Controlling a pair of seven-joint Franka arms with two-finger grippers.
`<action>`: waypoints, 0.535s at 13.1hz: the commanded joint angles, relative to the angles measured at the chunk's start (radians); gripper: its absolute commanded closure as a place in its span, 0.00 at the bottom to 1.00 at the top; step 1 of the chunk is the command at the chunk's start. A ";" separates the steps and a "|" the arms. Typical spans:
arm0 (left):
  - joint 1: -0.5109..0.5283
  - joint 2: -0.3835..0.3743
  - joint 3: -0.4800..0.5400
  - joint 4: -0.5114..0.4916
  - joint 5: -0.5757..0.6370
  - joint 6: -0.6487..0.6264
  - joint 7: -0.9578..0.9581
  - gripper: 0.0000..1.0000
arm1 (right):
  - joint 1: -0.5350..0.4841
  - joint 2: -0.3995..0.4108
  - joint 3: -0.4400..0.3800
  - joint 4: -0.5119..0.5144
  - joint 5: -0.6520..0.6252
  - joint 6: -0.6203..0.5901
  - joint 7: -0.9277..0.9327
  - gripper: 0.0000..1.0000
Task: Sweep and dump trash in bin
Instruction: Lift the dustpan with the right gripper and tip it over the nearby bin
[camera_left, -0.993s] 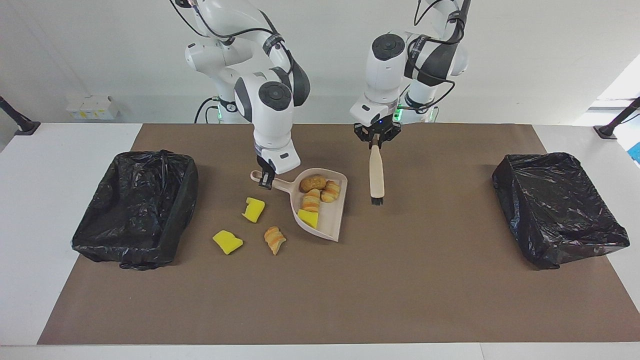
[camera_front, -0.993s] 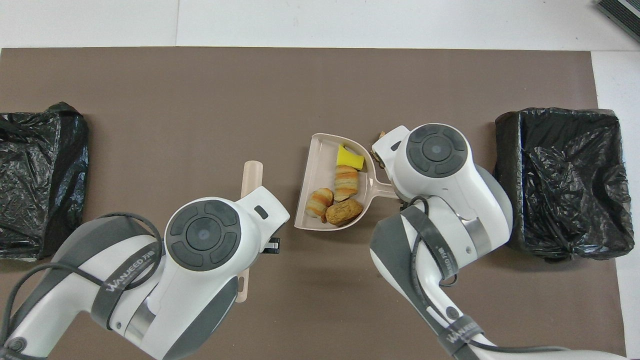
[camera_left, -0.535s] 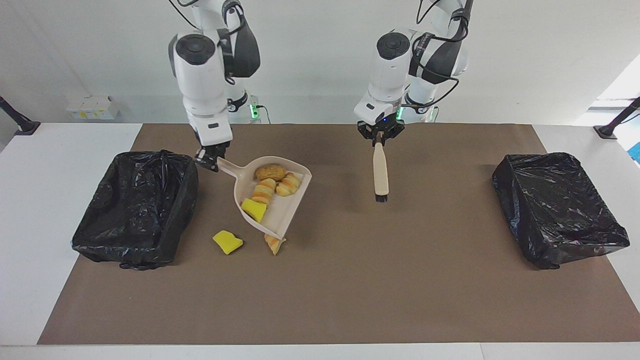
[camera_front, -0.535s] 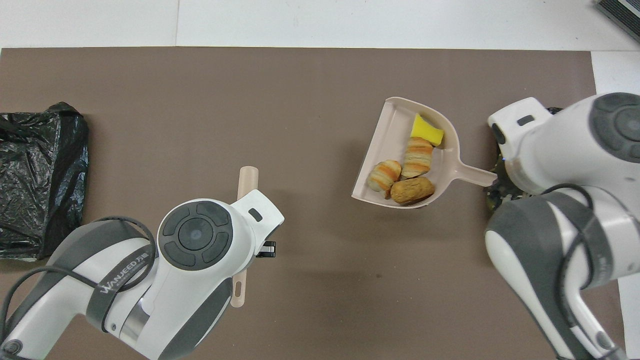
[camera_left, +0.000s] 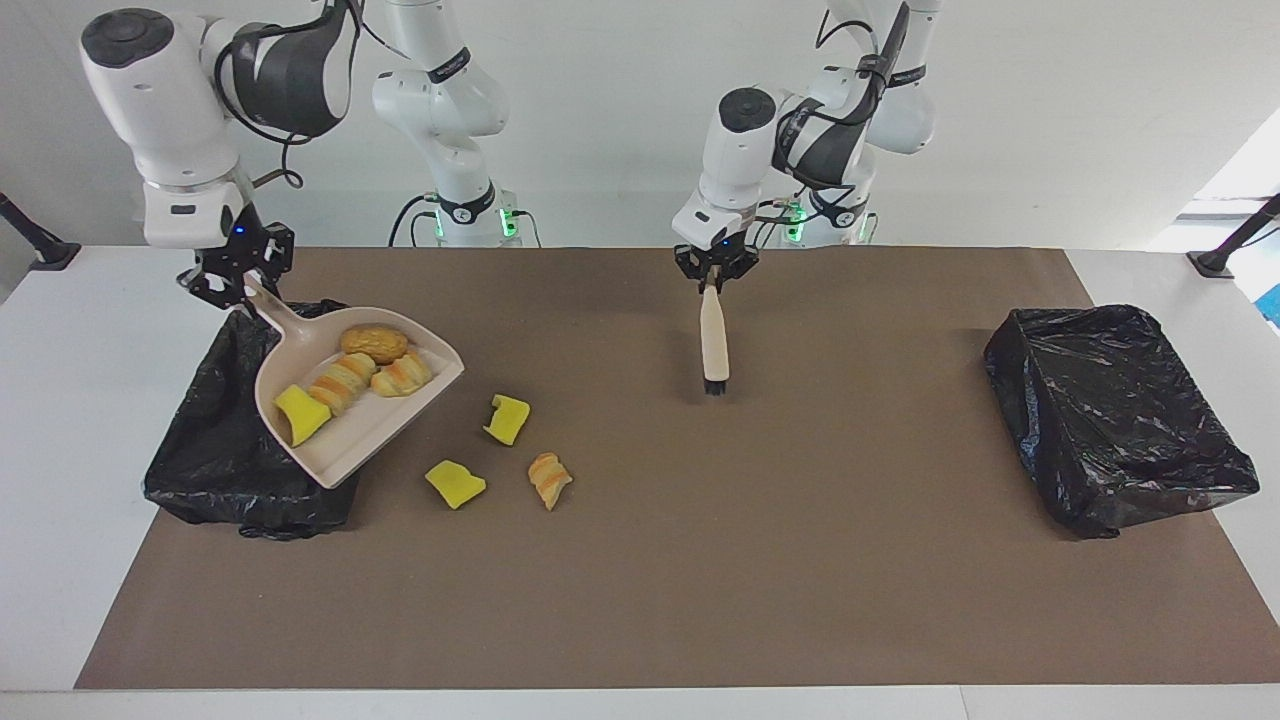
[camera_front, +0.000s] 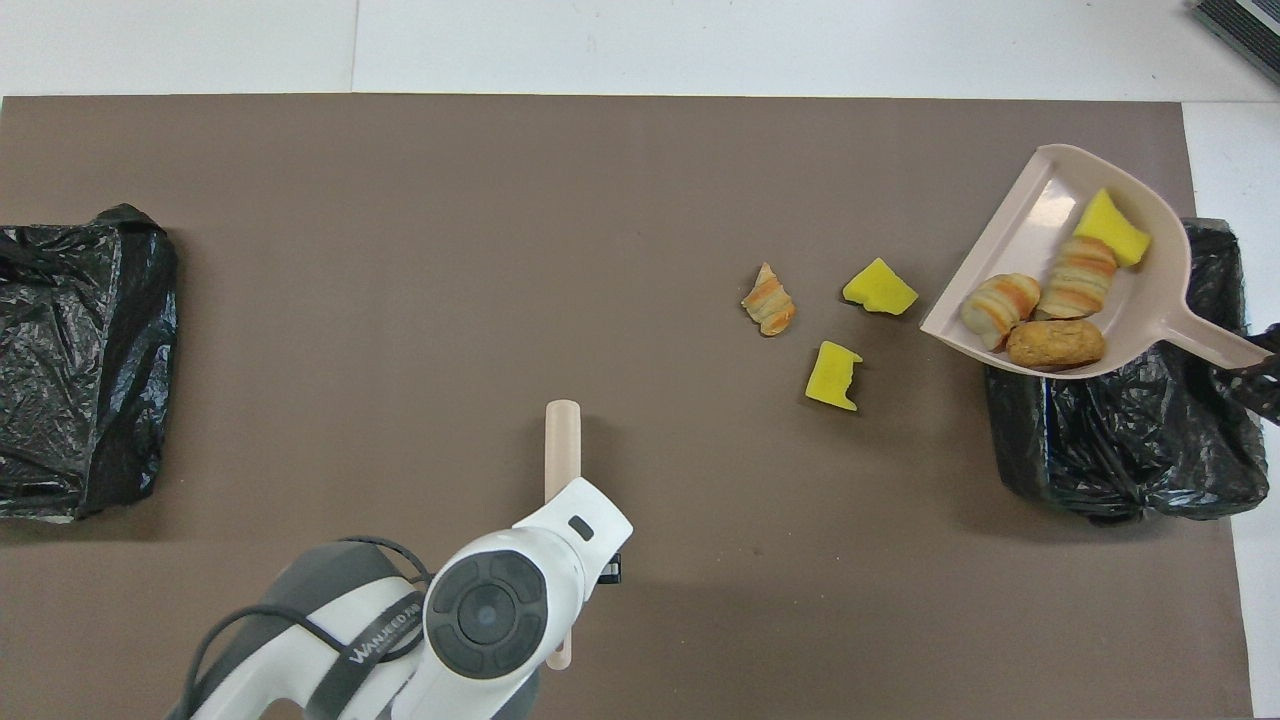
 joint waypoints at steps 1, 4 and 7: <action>-0.106 -0.045 0.015 -0.091 -0.019 0.088 -0.118 1.00 | -0.072 0.041 0.005 0.046 -0.070 0.012 -0.039 1.00; -0.183 -0.037 0.015 -0.144 -0.019 0.217 -0.273 1.00 | -0.195 0.066 0.002 0.045 -0.126 0.065 -0.273 1.00; -0.189 -0.037 0.015 -0.164 -0.019 0.239 -0.285 1.00 | -0.246 0.069 0.002 0.034 -0.249 0.077 -0.407 1.00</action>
